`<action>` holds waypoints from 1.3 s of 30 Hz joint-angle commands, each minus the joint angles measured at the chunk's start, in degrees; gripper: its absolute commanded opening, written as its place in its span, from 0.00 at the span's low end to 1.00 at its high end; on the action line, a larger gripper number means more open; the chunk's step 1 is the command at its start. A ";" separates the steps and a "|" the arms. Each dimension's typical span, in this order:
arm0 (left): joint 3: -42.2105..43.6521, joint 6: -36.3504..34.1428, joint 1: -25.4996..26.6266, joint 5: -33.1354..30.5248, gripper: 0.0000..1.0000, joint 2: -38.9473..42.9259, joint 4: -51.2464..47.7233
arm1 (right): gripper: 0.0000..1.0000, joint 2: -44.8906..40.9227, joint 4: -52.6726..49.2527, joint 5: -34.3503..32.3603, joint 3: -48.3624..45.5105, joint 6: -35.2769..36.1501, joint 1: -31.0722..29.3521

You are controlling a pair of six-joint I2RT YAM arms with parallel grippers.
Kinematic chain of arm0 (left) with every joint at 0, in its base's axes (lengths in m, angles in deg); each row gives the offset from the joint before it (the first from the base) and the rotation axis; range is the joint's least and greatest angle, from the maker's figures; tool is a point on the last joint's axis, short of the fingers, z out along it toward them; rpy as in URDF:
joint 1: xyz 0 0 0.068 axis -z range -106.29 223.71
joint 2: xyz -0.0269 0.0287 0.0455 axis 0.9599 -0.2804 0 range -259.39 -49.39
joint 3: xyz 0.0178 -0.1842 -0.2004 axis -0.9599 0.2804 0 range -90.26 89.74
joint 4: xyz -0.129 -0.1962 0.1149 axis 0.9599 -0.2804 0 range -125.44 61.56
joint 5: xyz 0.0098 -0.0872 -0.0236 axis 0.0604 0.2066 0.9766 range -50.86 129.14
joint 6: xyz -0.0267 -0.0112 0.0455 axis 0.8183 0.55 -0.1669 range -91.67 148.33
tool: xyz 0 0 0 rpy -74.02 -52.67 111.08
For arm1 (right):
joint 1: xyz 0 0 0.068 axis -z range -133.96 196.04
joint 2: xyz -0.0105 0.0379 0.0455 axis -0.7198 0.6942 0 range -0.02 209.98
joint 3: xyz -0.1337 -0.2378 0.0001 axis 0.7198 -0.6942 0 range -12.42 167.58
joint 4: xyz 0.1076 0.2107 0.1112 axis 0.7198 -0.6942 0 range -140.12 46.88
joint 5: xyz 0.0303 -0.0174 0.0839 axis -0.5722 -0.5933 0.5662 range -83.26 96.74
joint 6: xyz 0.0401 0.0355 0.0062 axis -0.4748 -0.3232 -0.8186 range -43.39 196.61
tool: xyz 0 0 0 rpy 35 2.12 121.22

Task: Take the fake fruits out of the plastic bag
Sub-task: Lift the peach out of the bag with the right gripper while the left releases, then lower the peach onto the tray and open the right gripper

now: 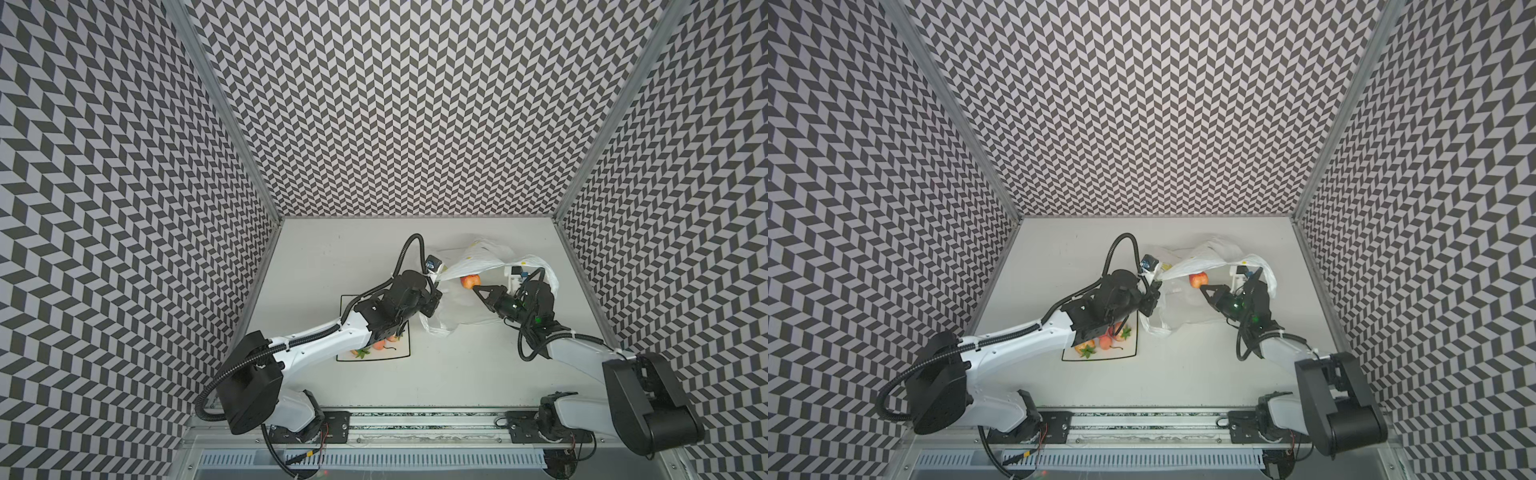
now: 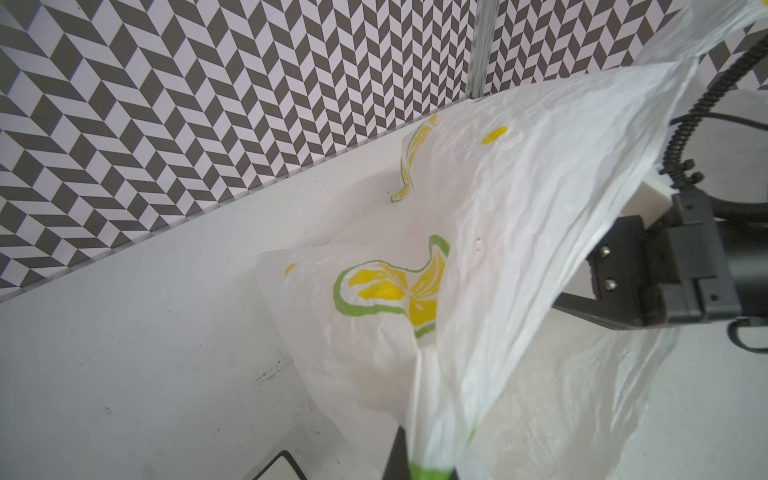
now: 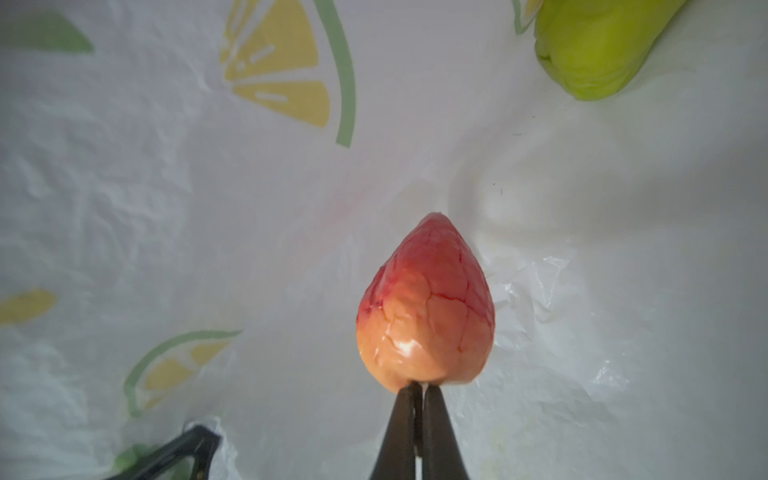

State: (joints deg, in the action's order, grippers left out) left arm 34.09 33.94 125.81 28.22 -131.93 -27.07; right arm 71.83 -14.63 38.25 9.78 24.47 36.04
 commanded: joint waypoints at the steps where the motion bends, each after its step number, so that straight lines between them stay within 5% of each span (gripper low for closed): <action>1: -2.54 -0.80 -0.24 0.85 0.00 -1.19 1.79 | 0.00 -3.84 -5.17 1.21 -0.66 3.49 0.02; 14: -7.68 -1.25 -2.91 1.99 0.00 -7.26 3.28 | 0.00 -10.41 -15.52 3.70 1.99 16.89 -5.91; 25: -8.31 -2.71 -4.91 3.12 0.02 -9.99 4.09 | 0.00 -25.84 -22.00 1.13 -0.67 16.15 -6.09; 35: -3.54 -3.59 -4.77 4.89 0.67 -1.81 6.56 | 0.00 -34.50 -31.35 7.69 4.28 17.30 -6.17; 39: 1.43 -6.01 -4.86 5.81 0.77 7.09 8.53 | 0.00 -35.84 -32.51 11.56 6.65 20.84 -6.26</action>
State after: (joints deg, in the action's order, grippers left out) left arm 33.63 30.20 120.94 32.81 -130.62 -22.33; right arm 37.19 -47.39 45.62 13.73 41.89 30.07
